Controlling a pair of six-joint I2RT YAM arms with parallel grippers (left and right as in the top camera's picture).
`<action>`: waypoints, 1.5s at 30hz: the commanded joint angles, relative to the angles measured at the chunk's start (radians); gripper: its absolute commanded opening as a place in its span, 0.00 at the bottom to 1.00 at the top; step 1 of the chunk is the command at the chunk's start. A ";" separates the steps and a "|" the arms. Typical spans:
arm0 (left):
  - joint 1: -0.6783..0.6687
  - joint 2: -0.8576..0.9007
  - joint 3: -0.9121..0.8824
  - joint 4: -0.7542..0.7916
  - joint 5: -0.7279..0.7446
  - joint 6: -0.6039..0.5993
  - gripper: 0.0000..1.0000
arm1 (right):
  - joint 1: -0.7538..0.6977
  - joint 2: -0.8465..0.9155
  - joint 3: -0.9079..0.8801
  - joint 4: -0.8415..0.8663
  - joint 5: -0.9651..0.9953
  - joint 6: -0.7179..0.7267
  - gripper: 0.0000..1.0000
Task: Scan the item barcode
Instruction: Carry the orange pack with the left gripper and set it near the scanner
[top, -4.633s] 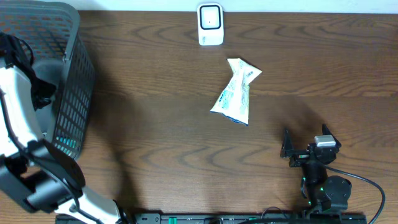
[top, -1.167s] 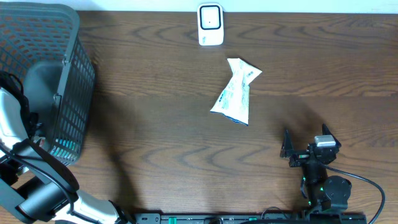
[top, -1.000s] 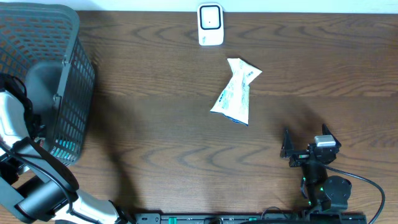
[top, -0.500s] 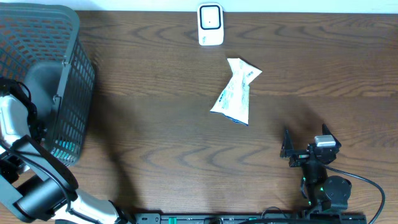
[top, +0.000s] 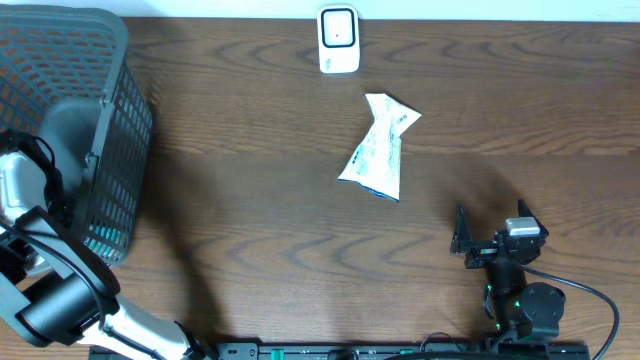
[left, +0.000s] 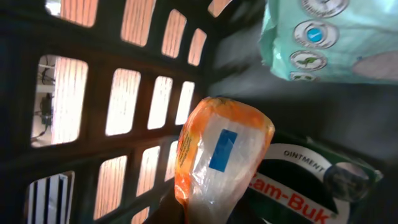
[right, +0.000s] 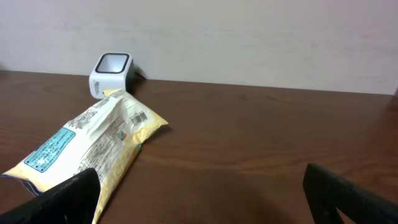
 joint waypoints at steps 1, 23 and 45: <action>0.004 -0.032 0.049 -0.036 -0.010 0.002 0.08 | -0.006 -0.006 -0.002 -0.004 -0.006 0.010 0.99; -0.280 -0.780 0.130 0.332 0.307 0.200 0.07 | -0.006 -0.006 -0.002 -0.004 -0.006 0.010 0.99; -1.046 -0.307 0.126 0.475 0.538 0.673 0.07 | -0.006 -0.006 -0.002 -0.004 -0.006 0.010 0.99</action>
